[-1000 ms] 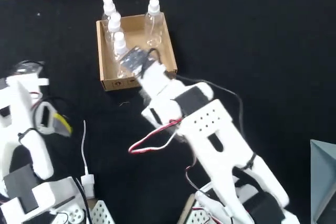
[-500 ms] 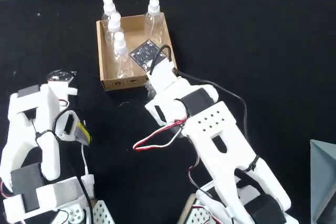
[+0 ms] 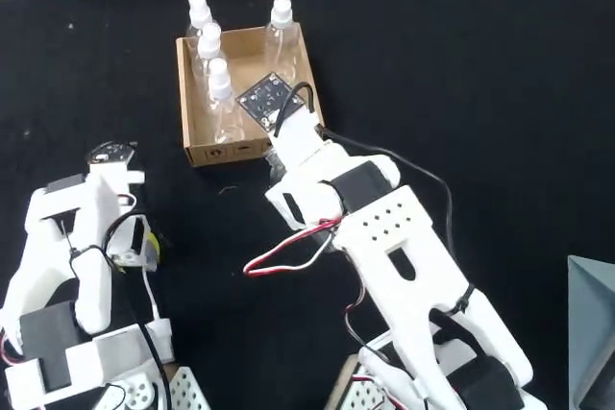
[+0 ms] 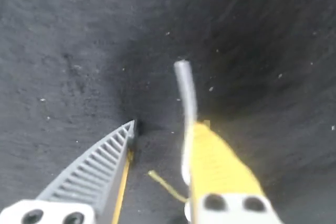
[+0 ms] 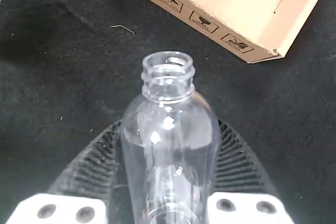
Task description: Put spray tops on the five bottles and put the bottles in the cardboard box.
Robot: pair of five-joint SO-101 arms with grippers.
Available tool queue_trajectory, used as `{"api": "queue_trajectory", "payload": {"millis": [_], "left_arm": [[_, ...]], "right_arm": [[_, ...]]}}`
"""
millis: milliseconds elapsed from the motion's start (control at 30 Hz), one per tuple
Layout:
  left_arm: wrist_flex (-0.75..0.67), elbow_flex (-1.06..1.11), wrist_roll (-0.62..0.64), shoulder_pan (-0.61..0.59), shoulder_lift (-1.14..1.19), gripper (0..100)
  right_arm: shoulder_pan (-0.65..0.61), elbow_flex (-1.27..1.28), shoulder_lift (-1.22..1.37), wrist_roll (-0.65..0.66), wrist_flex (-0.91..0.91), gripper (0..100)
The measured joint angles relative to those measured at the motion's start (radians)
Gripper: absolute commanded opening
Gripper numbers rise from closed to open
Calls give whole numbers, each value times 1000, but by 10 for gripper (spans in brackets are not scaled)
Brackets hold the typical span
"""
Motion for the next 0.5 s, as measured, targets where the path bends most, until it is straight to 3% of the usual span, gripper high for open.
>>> {"api": "queue_trajectory", "payload": {"millis": [267,500], "left_arm": [[0,0,68,-3,-2,166],[66,-15,344,-6,-2,166]], "right_arm": [[0,0,0,0,0,113],[0,0,0,0,0,113]]}}
